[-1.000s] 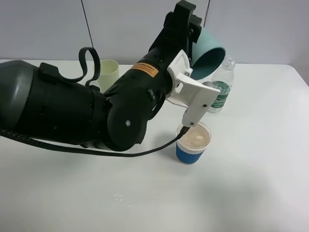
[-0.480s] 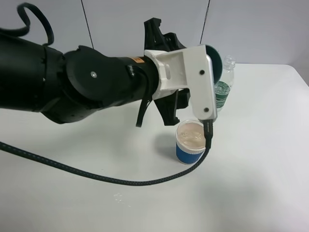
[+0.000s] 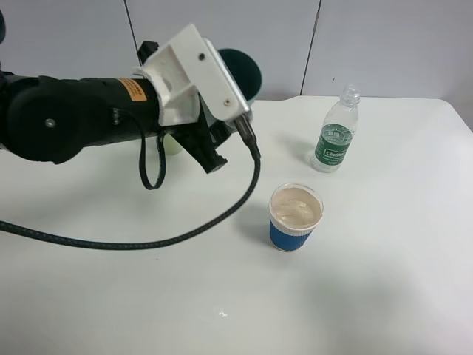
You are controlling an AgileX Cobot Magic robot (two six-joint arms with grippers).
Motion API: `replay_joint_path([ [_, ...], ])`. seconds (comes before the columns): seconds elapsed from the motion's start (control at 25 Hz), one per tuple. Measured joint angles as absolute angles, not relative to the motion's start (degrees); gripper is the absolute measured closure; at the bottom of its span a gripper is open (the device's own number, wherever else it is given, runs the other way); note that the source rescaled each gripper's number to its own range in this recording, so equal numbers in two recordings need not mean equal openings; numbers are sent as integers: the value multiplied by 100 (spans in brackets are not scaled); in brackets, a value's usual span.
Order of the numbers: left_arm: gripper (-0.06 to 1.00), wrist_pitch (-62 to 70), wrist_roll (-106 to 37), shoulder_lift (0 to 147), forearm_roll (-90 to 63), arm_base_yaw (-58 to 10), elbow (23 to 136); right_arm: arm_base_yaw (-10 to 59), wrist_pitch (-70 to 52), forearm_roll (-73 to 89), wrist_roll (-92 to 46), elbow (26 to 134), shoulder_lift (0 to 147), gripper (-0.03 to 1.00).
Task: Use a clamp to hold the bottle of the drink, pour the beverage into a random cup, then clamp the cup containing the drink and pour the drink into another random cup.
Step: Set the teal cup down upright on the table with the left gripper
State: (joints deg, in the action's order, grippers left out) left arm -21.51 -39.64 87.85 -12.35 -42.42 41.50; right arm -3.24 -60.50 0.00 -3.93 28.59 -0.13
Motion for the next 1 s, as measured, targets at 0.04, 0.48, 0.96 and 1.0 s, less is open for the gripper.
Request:
replay_joint_path([
  [0.04, 92, -2151, -3344, 8705, -869, -4069, 4062, -324, -6050, 0, -393, 2859, -13, -3],
  [0.48, 92, -3337, 1139, 8447, 2535, -2311, 3064, -324, -6050, 0, -393, 2859, -13, -3],
  [0.96, 92, -4118, 1437, 8775, 2642, -1850, 2128, -324, -6050, 0, -393, 2859, -13, -3],
  [1.0, 92, -4271, 1437, 8871, 2642, -1850, 2059, -324, -6050, 0, -393, 2859, -13, -3],
])
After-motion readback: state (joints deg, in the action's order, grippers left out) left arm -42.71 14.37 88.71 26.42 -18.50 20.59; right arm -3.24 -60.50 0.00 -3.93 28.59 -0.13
